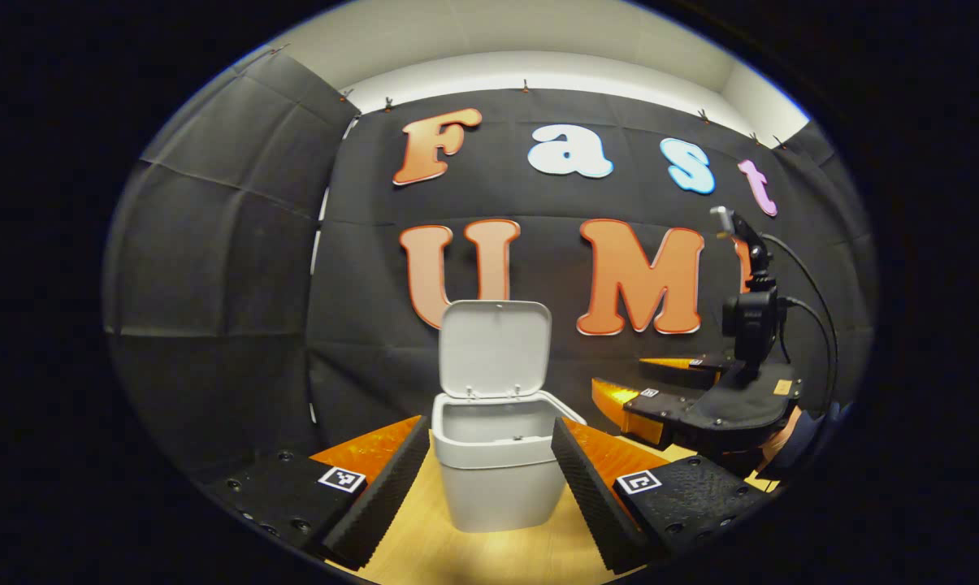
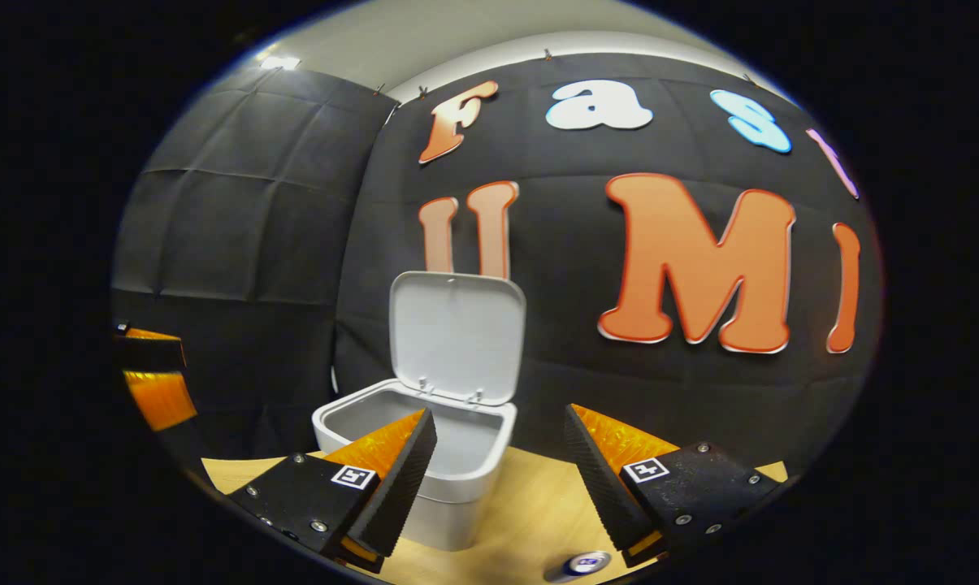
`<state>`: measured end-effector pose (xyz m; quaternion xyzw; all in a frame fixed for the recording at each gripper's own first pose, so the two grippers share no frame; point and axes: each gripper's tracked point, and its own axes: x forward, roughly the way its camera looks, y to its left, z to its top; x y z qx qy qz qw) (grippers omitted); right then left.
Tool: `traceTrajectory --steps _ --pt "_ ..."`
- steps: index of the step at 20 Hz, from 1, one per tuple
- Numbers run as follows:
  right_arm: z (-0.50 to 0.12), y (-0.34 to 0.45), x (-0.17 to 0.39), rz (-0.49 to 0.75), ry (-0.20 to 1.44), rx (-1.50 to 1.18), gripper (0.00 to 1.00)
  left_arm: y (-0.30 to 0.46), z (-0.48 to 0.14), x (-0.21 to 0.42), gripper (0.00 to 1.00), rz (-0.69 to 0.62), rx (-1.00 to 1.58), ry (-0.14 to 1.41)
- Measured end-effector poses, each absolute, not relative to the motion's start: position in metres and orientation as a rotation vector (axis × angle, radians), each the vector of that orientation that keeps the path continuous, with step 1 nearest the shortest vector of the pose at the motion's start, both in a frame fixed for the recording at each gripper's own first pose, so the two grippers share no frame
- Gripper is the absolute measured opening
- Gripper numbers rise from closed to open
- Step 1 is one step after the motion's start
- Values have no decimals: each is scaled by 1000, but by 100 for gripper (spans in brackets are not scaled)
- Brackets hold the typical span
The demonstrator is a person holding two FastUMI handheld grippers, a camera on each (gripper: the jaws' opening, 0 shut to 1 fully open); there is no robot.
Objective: Press the lid of the desktop garbage bin to open it, pick up the crumpled paper on the desktop and throw it into the bin, then pick up the pop can on the desktop and drop it into the bin, and finally close the garbage bin lid.
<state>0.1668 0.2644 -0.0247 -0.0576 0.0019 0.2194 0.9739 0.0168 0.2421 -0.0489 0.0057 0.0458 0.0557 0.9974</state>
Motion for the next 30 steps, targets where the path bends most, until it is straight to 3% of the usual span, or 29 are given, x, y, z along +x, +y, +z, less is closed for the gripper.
traceTrajectory --steps 12,21,30 --pt "-13 60 123 156 18 -33 94 35 -175 66 96 -205 44 220" --pt "-26 -22 100 15 89 -49 94 -13 -331 108 98 -220 137 476" --pt "-44 -56 84 -56 166 -74 94 -23 -416 155 98 -189 151 596"
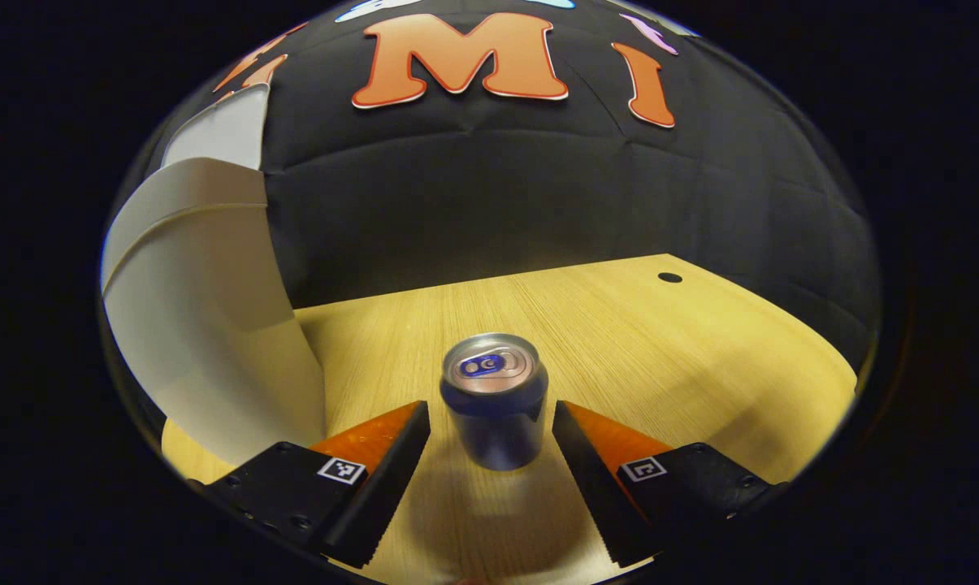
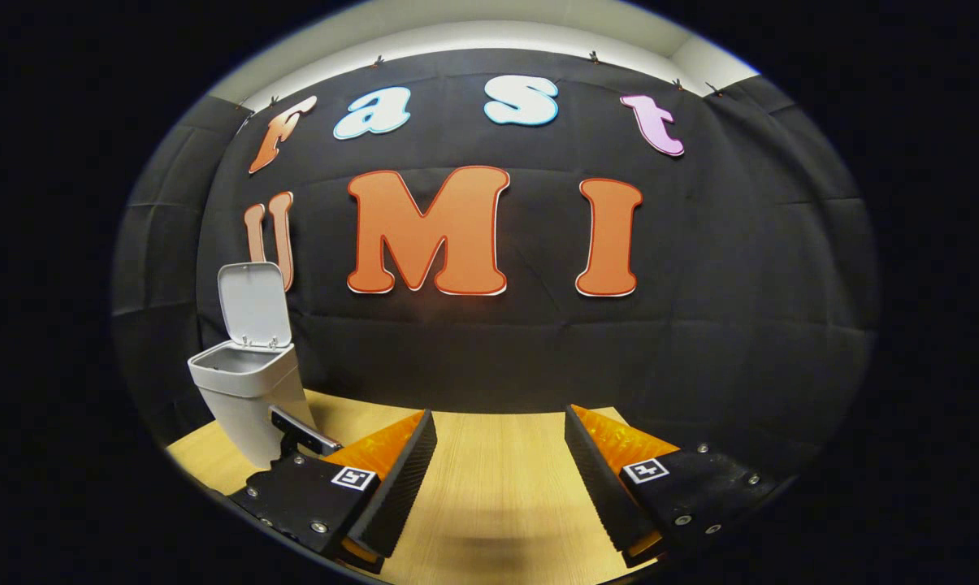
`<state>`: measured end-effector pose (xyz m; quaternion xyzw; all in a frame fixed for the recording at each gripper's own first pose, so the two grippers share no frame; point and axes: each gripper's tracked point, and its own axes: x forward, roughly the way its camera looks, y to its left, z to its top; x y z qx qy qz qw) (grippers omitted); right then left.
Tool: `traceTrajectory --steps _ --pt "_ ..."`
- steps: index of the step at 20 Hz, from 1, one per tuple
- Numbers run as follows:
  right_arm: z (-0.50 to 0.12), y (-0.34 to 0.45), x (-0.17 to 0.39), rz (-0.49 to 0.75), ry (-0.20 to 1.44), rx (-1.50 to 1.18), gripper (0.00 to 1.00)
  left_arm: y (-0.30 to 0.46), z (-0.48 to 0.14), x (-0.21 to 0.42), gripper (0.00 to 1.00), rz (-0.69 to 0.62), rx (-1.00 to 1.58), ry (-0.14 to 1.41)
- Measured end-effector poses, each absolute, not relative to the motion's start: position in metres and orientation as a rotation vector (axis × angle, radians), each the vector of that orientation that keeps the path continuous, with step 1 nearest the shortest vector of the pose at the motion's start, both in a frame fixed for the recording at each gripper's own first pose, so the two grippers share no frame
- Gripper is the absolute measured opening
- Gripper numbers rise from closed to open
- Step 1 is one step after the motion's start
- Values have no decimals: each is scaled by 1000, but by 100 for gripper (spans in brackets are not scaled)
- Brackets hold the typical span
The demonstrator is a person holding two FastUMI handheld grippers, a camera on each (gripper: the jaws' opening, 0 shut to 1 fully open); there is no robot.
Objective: Press the lid of the desktop garbage bin to open it, pick up the crumpled paper on the desktop and throw it into the bin, then pick up the pop can on the desktop and drop it into the bin, and finally close the garbage bin lid.
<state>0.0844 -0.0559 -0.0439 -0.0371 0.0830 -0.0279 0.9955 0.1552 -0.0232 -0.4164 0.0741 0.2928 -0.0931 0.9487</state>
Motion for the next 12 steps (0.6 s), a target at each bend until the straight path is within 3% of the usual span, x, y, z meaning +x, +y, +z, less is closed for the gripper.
traceTrajectory --steps 3,7,12 --pt "-45 -63 83 -72 181 -67 95 -26 -429 162 98 -193 156 611" --pt "-51 -71 80 -89 201 -71 95 -25 -433 162 87 -182 144 624" --pt "-54 -75 83 -100 205 -45 95 -24 -398 172 82 -177 133 580"
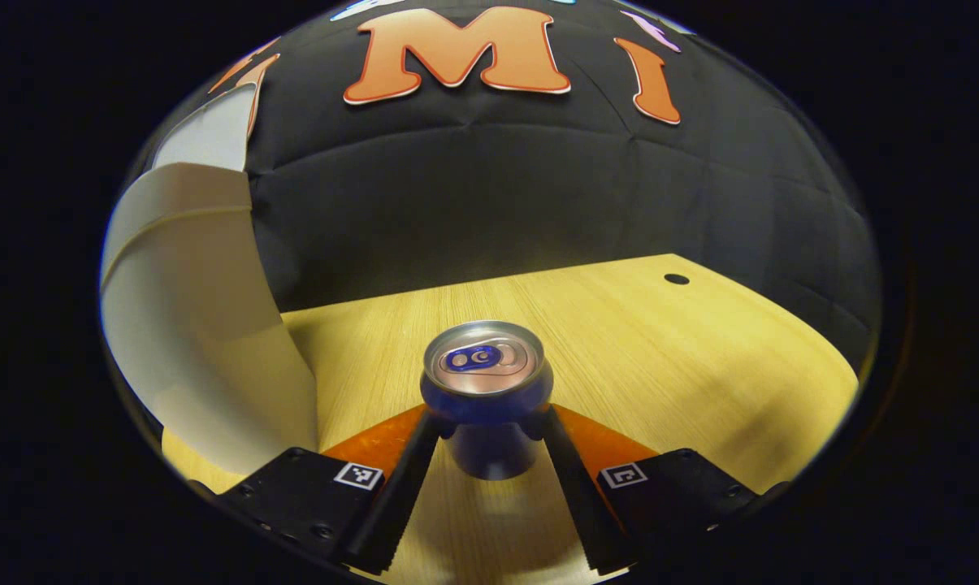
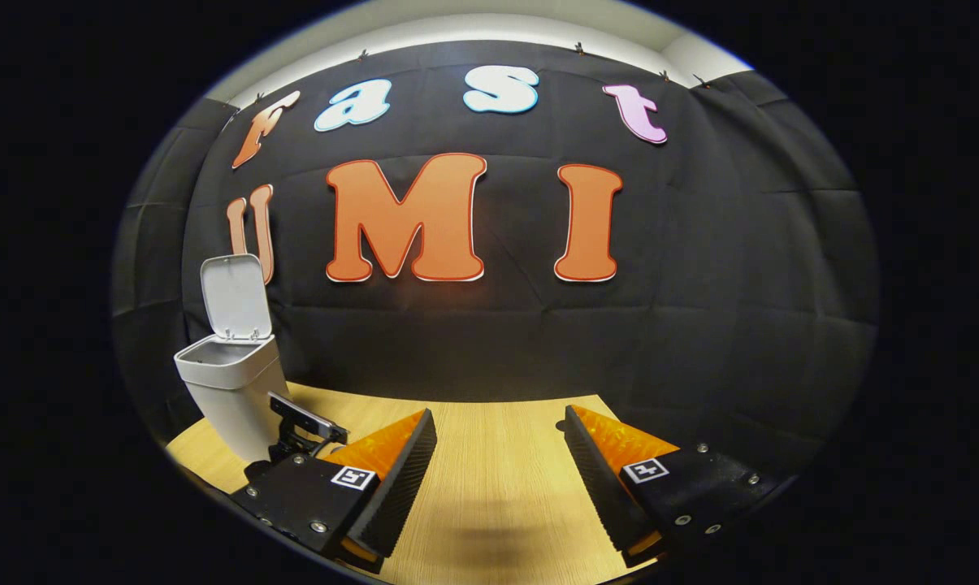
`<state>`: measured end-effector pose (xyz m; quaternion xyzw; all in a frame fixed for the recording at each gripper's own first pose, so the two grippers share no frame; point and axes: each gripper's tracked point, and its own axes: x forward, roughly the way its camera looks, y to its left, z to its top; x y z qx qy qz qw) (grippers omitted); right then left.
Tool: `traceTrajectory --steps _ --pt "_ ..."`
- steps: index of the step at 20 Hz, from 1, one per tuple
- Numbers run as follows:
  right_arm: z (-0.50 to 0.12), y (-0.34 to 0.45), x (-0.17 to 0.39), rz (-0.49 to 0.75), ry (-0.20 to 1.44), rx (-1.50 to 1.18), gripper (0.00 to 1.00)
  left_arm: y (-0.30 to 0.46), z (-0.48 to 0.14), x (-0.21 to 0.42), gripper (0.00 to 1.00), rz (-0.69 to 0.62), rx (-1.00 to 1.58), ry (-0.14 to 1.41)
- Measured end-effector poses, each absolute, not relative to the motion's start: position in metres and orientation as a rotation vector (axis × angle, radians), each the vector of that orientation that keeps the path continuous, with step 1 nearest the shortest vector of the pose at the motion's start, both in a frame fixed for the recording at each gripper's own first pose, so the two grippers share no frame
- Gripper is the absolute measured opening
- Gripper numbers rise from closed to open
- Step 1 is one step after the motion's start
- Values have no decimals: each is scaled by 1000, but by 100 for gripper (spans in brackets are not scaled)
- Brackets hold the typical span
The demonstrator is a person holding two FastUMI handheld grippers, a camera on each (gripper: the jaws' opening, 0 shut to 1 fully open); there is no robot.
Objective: Press the lid of the desktop garbage bin to open it, pick up the crumpled paper on the desktop and throw it into the bin, then pick up the pop can on the desktop and drop it into the bin, and finally close the garbage bin lid.
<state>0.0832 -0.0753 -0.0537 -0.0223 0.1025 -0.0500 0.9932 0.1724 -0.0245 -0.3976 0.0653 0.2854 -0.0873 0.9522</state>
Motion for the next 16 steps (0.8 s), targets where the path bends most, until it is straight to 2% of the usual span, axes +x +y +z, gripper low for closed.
traceTrajectory --steps 9,16 --pt "-57 -58 87 -55 197 -27 95 5 -288 161 80 -142 129 430" --pt "-47 -38 99 2 172 -5 95 54 -206 120 79 -40 55 380"
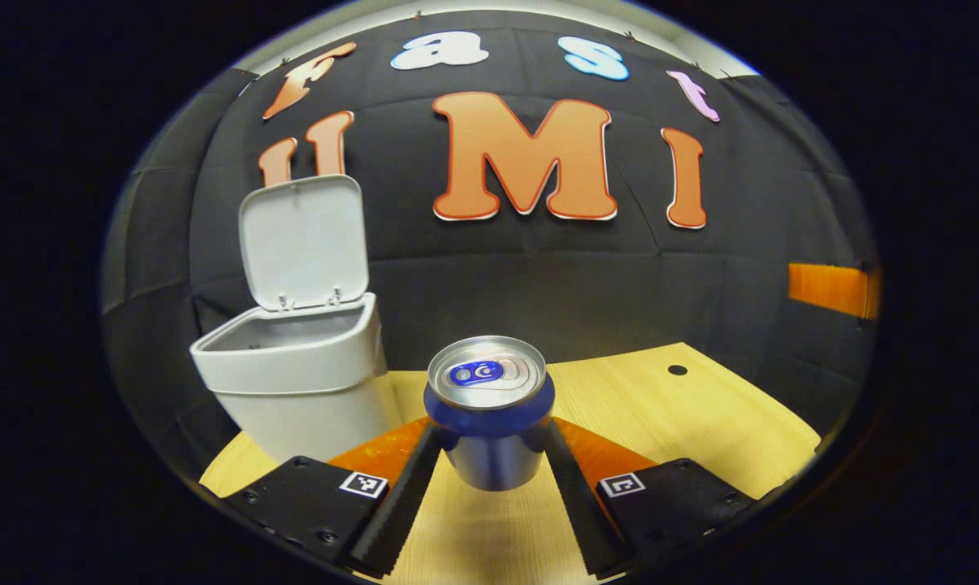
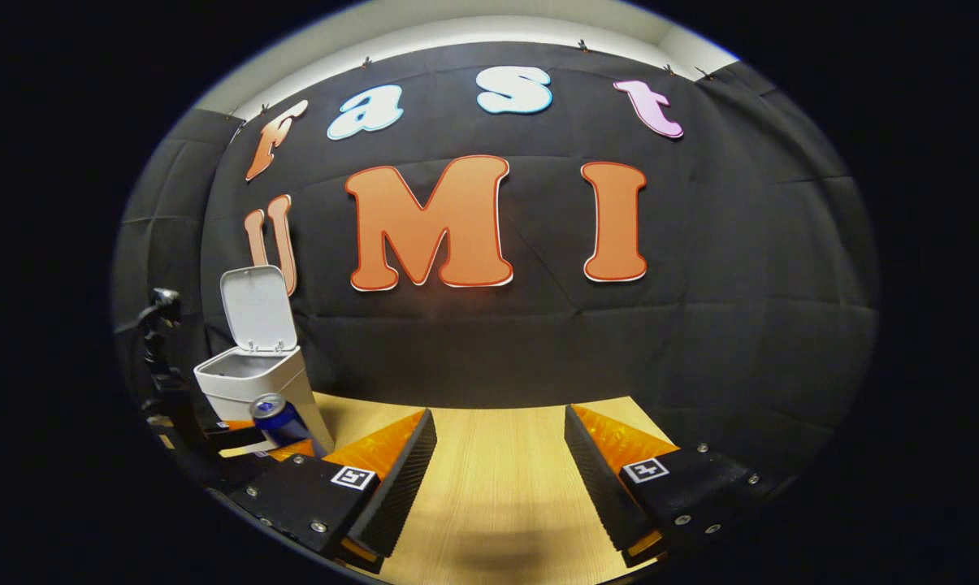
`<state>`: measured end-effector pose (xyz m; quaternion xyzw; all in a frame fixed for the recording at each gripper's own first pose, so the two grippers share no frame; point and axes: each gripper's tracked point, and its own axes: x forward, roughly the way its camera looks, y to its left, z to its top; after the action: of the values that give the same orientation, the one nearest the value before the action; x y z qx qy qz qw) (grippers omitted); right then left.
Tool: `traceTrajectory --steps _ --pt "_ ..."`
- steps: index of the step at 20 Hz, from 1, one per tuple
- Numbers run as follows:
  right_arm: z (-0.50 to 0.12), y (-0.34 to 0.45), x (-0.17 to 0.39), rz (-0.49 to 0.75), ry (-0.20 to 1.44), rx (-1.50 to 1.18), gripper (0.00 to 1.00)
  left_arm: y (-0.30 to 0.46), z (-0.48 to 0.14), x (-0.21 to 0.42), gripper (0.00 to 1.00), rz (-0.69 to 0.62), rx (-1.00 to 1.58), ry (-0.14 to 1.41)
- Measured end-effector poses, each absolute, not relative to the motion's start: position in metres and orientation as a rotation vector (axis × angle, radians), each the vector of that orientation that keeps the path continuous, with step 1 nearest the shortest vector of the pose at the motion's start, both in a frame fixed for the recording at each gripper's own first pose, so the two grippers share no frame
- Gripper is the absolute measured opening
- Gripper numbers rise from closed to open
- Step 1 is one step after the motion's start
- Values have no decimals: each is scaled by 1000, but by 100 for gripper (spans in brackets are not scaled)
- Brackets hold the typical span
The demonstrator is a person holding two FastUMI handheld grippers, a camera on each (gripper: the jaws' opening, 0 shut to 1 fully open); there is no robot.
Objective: Press the lid of the desktop garbage bin to open it, pick up the crumpled paper on the desktop and throw it into the bin, then pick up the pop can on the desktop and drop it into the bin, and finally close the garbage bin lid.
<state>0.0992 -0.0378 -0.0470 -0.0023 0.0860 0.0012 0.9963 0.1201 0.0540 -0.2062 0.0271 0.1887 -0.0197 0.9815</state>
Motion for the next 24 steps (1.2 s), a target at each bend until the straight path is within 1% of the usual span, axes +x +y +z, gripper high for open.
traceTrajectory --steps 7,12,17,23,24 --pt "-47 -14 114 55 169 7 95 110 -145 96 79 66 47 354" --pt "-42 3 125 84 154 2 95 143 -108 88 79 119 63 319" --pt "-38 7 126 86 143 -18 95 178 -93 110 79 170 113 267" --pt "-41 -6 122 51 157 -42 94 213 -89 160 78 208 179 191" --pt "-40 -7 121 47 159 -44 95 216 -90 168 82 210 181 190"
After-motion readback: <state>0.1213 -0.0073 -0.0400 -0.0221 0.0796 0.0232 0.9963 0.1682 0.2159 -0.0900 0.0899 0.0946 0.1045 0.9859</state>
